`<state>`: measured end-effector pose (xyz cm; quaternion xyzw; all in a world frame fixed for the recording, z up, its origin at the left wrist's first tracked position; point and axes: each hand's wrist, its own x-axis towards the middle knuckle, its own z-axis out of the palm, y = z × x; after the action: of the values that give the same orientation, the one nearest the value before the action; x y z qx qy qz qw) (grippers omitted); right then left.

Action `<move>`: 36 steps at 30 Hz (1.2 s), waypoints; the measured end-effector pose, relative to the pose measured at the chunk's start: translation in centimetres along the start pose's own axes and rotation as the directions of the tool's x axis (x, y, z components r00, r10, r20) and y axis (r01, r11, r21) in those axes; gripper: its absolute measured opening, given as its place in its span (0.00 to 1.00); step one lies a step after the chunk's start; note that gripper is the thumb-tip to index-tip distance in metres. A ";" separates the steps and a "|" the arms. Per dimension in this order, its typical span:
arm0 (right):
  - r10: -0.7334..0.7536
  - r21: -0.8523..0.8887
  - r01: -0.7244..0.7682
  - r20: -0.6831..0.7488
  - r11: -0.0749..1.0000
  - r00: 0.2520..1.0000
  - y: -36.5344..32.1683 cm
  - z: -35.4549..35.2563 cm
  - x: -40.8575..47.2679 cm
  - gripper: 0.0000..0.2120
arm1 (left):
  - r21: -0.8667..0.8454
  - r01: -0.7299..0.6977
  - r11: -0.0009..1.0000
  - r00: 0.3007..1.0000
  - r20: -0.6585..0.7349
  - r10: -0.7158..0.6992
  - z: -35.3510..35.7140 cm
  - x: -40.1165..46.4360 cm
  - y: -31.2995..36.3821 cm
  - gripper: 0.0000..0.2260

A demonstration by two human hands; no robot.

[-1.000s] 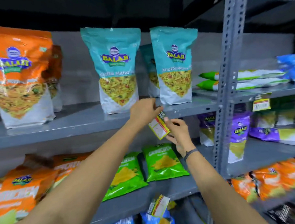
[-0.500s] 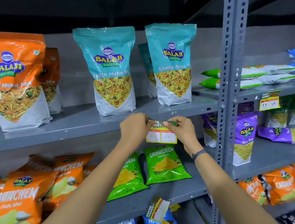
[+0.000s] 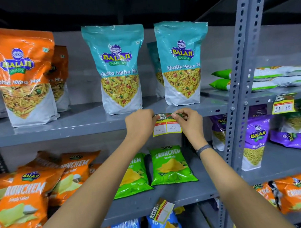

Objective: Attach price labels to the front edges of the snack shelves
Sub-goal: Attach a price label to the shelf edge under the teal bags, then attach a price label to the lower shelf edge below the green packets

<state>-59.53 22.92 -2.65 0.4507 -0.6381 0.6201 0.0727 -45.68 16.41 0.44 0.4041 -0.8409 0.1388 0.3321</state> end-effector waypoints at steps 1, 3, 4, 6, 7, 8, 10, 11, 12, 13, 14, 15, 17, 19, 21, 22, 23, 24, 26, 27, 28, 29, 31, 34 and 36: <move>-0.004 -0.004 0.004 -0.008 1.000 1.000 0.0 0.0 0.1 0.05 | 0.016 -0.003 1.000 1.000 0.001 0.003 0.0 0.2 0.1 0.16; -0.016 -0.015 0.016 -0.026 1.000 1.000 0.1 0.1 0.4 0.04 | 0.054 -0.009 0.998 1.000 0.002 0.009 0.1 0.6 0.3 0.17; -0.019 -0.021 0.019 -0.029 1.000 0.999 0.2 0.1 0.5 0.04 | 0.071 -0.011 0.997 1.000 0.000 0.011 0.1 0.8 0.5 0.18; -0.023 -0.034 0.022 -0.026 0.999 0.999 0.4 0.1 0.7 0.04 | 0.087 -0.005 0.996 1.000 -0.011 0.006 0.0 0.9 0.8 0.22; -0.027 -0.040 0.026 -0.022 0.999 0.999 0.4 0.1 0.8 0.04 | 0.090 0.003 0.996 1.000 -0.017 -0.001 -0.1 1.0 1.0 0.24; -0.031 -0.045 0.030 -0.020 0.999 0.999 0.4 0.1 0.9 0.05 | 0.095 0.011 0.995 1.000 -0.023 -0.008 -0.2 1.1 1.3 0.25; -0.047 -0.052 0.046 -0.016 0.998 0.999 0.6 0.0 0.9 0.05 | 0.099 0.027 0.995 0.999 -0.031 -0.024 -0.2 1.3 1.6 0.25; -0.056 -0.050 0.055 -0.016 0.997 0.998 0.7 0.0 1.0 0.05 | 0.097 0.036 0.995 0.999 -0.033 -0.033 -0.2 1.4 1.6 0.25; -0.058 -0.044 0.057 -0.019 0.997 0.998 0.8 0.0 0.9 0.05 | 0.093 0.044 0.995 0.999 -0.036 -0.041 -0.1 1.4 1.7 0.24; -0.057 -0.031 0.056 -0.023 0.998 0.998 0.9 0.0 0.8 0.06 | 0.089 0.048 0.995 0.998 -0.038 -0.045 -0.1 1.2 1.7 0.24; -0.053 -0.010 0.052 -0.030 0.999 0.998 1.0 0.0 0.6 0.08 | 0.085 0.050 0.995 0.998 -0.042 -0.047 -0.1 1.0 1.7 0.24; -0.047 0.018 0.048 -0.045 0.999 0.998 1.1 0.0 0.3 0.10 | 0.081 0.051 0.995 0.998 -0.045 -0.048 -0.2 0.7 1.8 0.25; -0.025 0.080 0.033 -0.094 0.996 0.995 1.5 -0.1 -0.6 0.14 | 0.058 0.077 0.995 0.996 -0.042 -0.074 -0.1 -0.2 1.5 0.26; 0.007 0.130 0.014 -0.155 0.991 0.988 2.3 -0.1 -2.1 0.17 | 0.010 0.155 0.988 0.987 -0.045 -0.154 0.7 -2.0 0.8 0.29; 0.032 0.177 0.006 -0.210 0.984 0.977 3.8 0.1 -4.0 0.16 | -0.070 0.254 0.965 0.965 -0.047 -0.257 2.5 -4.7 -0.1 0.31; 0.048 0.193 -0.005 -0.218 0.981 0.975 4.7 0.4 -5.2 0.14 | -0.123 0.305 0.944 0.950 -0.027 -0.310 3.7 -6.5 -0.5 0.31; 0.066 0.203 -0.023 -0.207 0.979 0.976 5.8 0.8 -6.4 0.12 | -0.176 0.355 0.918 0.934 0.021 -0.358 5.2 -8.4 -0.9 0.31; 0.087 0.207 -0.048 -0.180 0.977 0.980 6.9 1.4 -7.8 0.09 | -0.212 0.406 0.889 0.914 0.103 -0.393 6.9 -10.6 -1.3 0.29; 0.135 0.191 -0.115 -0.097 0.975 0.986 9.3 2.7 -10.8 0.04 | -0.224 0.511 0.830 0.840 0.335 -0.426 11.2 -14.9 -2.3 0.27; 0.159 0.164 -0.151 -0.041 0.975 0.986 10.6 3.5 -12.4 0.03 | -0.192 0.566 0.801 0.773 0.460 -0.436 13.3 -17.1 -2.8 0.25; 0.186 0.125 -0.187 0.025 0.974 0.982 11.8 4.3 -13.9 0.03 | -0.151 0.613 0.776 0.696 0.569 -0.439 15.4 -19.0 -3.4 0.23; 0.213 0.086 -0.222 0.100 0.971 0.972 13.0 5.1 -15.3 0.04 | -0.116 0.645 0.755 0.620 0.657 -0.429 17.3 -20.7 -3.9 0.22; 0.269 -0.022 -0.274 0.265 0.962 0.926 15.3 6.8 -17.7 0.07 | -0.085 0.688 0.721 0.492 0.785 -0.377 20.1 -23.0 -4.6 0.20; 0.334 -0.256 -0.239 0.445 0.937 0.831 17.5 8.7 -19.7 0.11 | -0.163 0.765 0.624 0.416 0.863 -0.285 23.2 -24.5 -4.8 0.20; 0.321 -0.293 -0.189 0.517 0.937 0.794 18.1 9.6 -20.2 0.14 | -0.210 0.781 0.588 0.420 0.873 -0.247 24.7 -24.8 -4.9 0.17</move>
<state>-55.33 21.27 -31.08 0.5094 -0.7528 0.3888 -0.1502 -41.69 15.45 -34.62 0.5476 -0.7103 -0.4363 0.0731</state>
